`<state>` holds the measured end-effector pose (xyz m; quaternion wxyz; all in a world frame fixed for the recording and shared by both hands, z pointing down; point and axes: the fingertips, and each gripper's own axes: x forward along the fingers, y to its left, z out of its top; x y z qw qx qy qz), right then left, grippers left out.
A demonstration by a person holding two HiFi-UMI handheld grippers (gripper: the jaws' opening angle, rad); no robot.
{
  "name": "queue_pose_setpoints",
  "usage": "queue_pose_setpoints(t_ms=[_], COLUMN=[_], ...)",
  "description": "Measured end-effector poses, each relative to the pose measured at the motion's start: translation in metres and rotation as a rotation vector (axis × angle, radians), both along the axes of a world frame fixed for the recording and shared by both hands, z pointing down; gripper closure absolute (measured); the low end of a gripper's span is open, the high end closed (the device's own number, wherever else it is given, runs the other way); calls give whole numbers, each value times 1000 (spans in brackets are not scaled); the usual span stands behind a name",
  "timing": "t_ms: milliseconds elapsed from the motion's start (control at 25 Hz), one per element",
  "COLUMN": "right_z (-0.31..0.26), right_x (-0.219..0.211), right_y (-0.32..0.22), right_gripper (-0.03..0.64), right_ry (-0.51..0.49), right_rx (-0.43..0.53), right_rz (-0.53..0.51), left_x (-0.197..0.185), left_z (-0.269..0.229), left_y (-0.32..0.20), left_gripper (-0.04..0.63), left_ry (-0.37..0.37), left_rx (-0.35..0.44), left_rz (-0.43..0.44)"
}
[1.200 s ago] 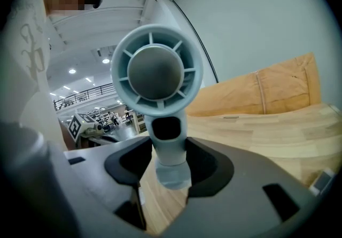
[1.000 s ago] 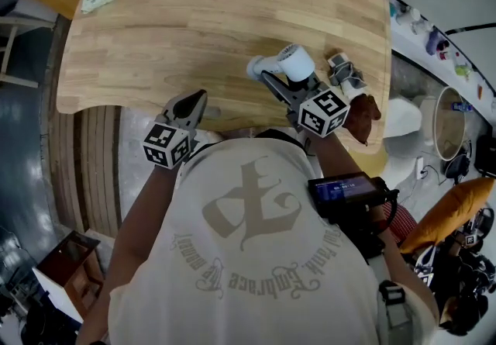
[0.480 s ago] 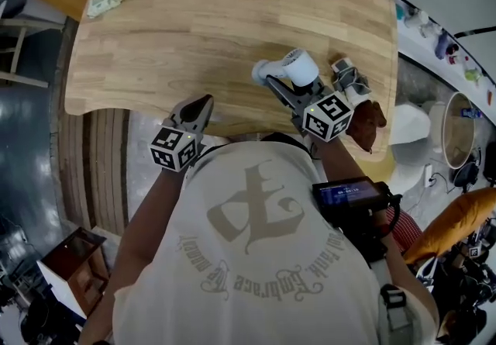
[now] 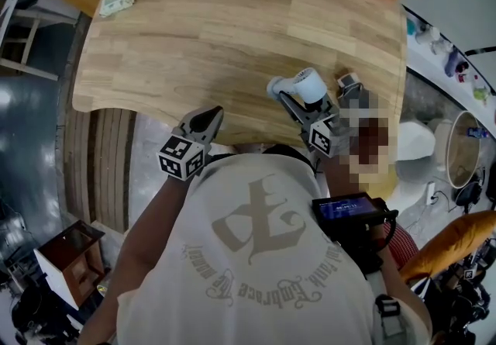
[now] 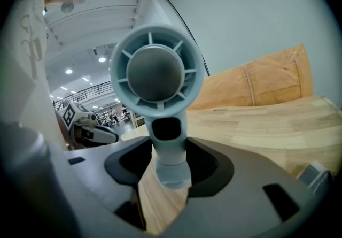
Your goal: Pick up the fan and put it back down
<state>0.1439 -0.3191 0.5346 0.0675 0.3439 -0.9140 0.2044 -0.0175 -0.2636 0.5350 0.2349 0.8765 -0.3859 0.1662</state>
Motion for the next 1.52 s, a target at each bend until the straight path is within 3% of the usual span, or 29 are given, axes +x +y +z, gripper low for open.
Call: queue_pose_setpoints(t_ms=[640,1520], right_z=[55,100], right_x=[54,8], right_y=[-40,-126], right_gripper=[410,410], right_ry=[102,224], right_rx=[-66,-91], right_rz=[13,-43], left_x=[42,12], left_z=[2,13], left_y=[-3,11], left_gripper=[584,584], left_ry=[-11,-25], left_rx=[-15,-73], left_rz=[-51,-209])
